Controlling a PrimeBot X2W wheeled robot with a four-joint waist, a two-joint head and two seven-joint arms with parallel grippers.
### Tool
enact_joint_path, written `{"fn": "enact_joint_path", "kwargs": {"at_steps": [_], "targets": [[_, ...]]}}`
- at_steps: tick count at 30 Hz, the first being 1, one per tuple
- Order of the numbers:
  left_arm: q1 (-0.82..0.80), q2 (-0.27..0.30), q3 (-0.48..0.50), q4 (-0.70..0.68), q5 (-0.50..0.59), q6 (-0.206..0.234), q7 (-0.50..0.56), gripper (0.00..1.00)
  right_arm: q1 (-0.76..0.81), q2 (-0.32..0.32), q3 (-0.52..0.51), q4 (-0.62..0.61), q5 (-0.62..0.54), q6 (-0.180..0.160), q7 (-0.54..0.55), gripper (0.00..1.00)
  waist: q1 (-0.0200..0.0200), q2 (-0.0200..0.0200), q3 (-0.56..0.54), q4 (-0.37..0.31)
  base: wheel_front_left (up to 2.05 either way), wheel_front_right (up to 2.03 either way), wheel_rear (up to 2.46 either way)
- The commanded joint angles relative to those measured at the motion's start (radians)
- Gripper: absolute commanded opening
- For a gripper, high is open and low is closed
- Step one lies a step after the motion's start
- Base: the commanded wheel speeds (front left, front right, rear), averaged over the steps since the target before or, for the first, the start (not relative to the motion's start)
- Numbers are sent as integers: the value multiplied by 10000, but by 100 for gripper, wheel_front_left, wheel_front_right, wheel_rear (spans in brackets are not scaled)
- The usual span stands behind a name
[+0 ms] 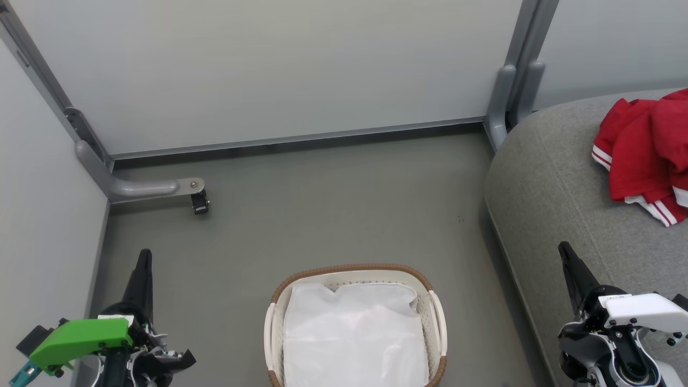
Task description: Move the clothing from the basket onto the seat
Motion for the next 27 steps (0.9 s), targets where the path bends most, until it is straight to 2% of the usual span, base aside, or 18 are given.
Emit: {"fn": "enact_joint_path", "kwargs": {"at_steps": [1, 27], "targets": [[-95, 62, 17, -20, -34, -43, 32, 0, -77, -38, -25, -35, 0, -3, 31, 0, 0, 0, 0, 0, 0, 0, 0], [-95, 62, 18, -20, -35, -43, 31, 0, -77, -35, -26, -35, -4, -3, 33, 0, 0, 0, 0, 0, 0, 0, 0]]}}
